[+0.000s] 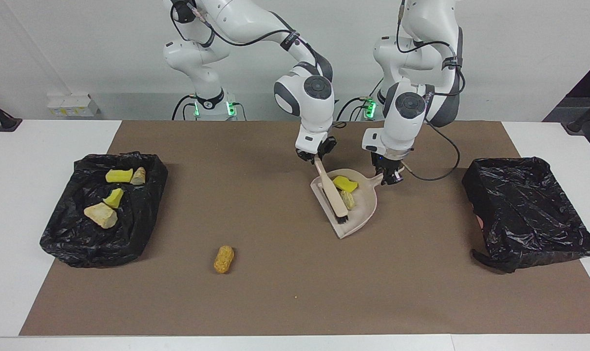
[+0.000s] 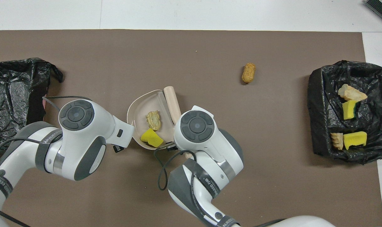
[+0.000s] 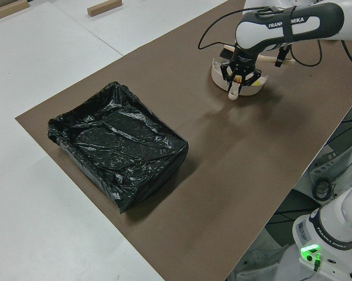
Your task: Sweep and dump trash in bin
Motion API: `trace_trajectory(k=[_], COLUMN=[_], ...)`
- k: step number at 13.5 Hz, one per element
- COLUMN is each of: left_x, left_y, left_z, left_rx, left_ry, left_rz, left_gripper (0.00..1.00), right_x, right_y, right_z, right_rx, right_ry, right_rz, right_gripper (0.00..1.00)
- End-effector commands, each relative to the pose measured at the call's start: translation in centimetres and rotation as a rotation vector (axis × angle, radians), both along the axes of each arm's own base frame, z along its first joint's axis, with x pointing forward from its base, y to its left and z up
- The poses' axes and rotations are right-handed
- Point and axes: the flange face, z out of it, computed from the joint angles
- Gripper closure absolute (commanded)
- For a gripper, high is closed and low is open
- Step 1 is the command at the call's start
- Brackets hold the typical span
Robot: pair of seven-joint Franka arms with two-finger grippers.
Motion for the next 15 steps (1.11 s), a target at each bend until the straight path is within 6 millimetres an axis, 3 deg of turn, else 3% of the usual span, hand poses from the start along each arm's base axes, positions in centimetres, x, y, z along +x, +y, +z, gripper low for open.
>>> trace_trajectory(k=[1, 6, 8, 12, 14, 15], left_x=[-0.5, -0.3, -0.4, -0.4, -0.4, -0.4], left_y=[0.5, 0.5, 0.4, 0.5, 0.5, 0.5], left_z=[0.3, 0.3, 0.3, 0.3, 0.3, 0.3], left_rx=[-0.006, -0.011, -0.011, -0.010, -0.010, -0.010], left_ry=[-0.030, -0.038, -0.038, -0.037, -0.037, -0.037], left_rz=[0.027, 0.038, 0.037, 0.038, 0.038, 0.037], left_gripper=[1.00, 1.00, 1.00, 1.00, 1.00, 1.00], right_x=[2.7, 8.6, 12.7, 17.0, 17.8, 17.5], right_y=[-3.2, -13.6, -18.7, -23.5, -27.7, -28.0], right_z=[1.0, 0.4, 1.0, 2.3, 1.5, 0.9], right_rx=[-0.021, -0.129, -0.140, -0.260, -0.246, -0.247], right_ry=[-0.029, -0.098, -0.109, -0.100, -0.077, -0.062], right_rz=[-0.013, 0.014, -0.066, -0.070, -0.085, -0.073], right_gripper=[1.00, 1.00, 1.00, 1.00, 1.00, 1.00])
